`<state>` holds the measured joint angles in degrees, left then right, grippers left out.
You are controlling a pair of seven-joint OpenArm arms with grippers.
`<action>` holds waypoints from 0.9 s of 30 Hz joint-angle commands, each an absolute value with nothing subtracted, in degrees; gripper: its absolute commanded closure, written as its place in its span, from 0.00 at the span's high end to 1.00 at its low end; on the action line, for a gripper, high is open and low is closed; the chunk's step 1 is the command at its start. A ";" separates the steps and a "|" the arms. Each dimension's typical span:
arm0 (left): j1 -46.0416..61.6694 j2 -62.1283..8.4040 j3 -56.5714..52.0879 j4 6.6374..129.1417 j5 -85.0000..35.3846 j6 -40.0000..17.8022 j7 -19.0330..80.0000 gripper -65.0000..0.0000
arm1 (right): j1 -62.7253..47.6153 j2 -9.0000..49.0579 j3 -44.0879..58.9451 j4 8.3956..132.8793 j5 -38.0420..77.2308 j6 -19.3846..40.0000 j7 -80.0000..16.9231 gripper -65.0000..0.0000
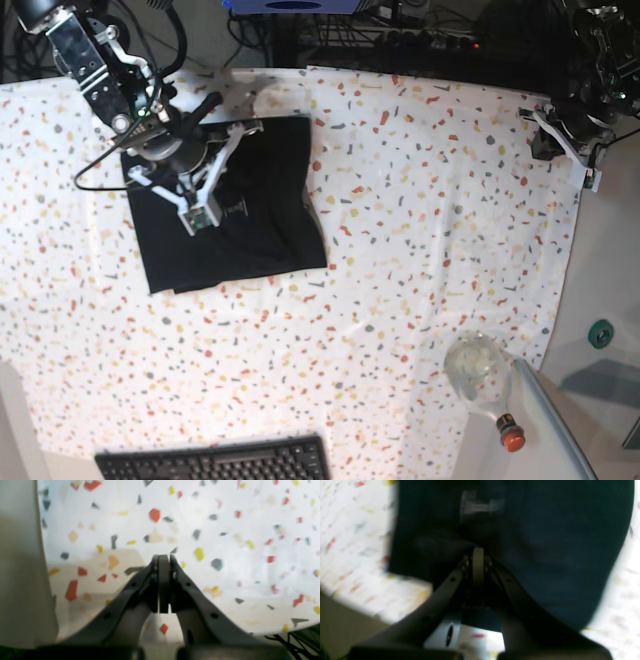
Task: Layout the t-shirt on the table in an organized manner, then fold the t-shirt properly
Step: 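Press the folded black t-shirt flat with the right gripper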
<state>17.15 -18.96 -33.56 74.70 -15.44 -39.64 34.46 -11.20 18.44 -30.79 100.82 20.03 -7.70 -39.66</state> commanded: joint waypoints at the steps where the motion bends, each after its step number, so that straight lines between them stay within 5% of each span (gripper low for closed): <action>1: 17.19 -20.09 -33.98 74.77 -16.13 -40.00 33.71 0.00 | -10.95 18.68 -31.52 101.85 20.35 -8.40 -38.99 0.00; 20: 16.40 -19.91 -33.98 74.07 -16.13 -40.00 33.63 0.00 | -7.87 18.33 -27.82 100.88 20.35 -8.75 -35.03 0.00; 25: 16.40 -19.82 -33.98 73.98 -16.13 -40.00 33.63 0.00 | -0.84 16.22 -28.18 100.53 20.44 -8.75 -40.31 0.00; 27: 16.40 -19.82 -33.98 73.98 -16.13 -40.00 33.63 0.00 | 1.36 14.11 -28.44 100.44 20.35 -8.75 -43.74 0.22</action>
<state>16.38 -18.70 -33.61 73.14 -15.42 -39.68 34.52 1.13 13.98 -28.27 99.63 19.92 -9.02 -44.56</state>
